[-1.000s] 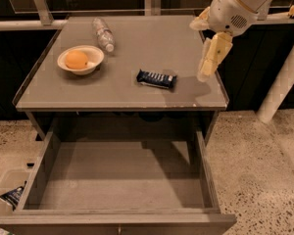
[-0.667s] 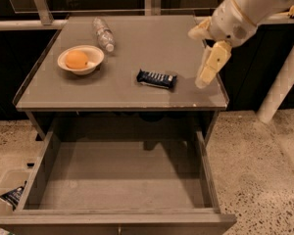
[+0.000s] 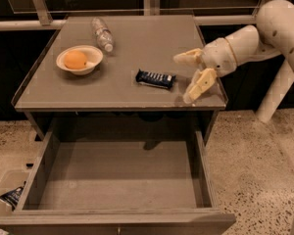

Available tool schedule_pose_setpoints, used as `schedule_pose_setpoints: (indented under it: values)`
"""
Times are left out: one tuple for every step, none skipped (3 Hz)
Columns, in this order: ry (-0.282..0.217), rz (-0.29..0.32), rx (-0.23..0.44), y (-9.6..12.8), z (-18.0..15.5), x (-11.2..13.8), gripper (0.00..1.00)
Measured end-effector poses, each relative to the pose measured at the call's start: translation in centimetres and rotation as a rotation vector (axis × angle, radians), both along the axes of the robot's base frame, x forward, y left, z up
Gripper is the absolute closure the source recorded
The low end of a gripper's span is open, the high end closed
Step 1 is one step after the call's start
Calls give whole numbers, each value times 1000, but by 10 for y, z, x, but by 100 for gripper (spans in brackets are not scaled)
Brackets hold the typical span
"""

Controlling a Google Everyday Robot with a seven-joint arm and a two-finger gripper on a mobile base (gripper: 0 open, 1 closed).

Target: Place rxbar blueberry into top drawer

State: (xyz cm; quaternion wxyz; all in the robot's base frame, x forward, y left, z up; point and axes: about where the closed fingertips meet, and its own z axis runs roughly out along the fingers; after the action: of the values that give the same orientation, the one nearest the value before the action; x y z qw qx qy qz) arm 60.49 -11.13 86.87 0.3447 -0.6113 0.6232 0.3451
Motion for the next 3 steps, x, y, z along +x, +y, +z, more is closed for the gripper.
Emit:
schedule_pose_setpoints:
  values:
    - [-45,5,-148,55,30,16,0]
    - [-107,38,-239,89,42,21,0]
    - [-105,39,-238,90,41,22,0]
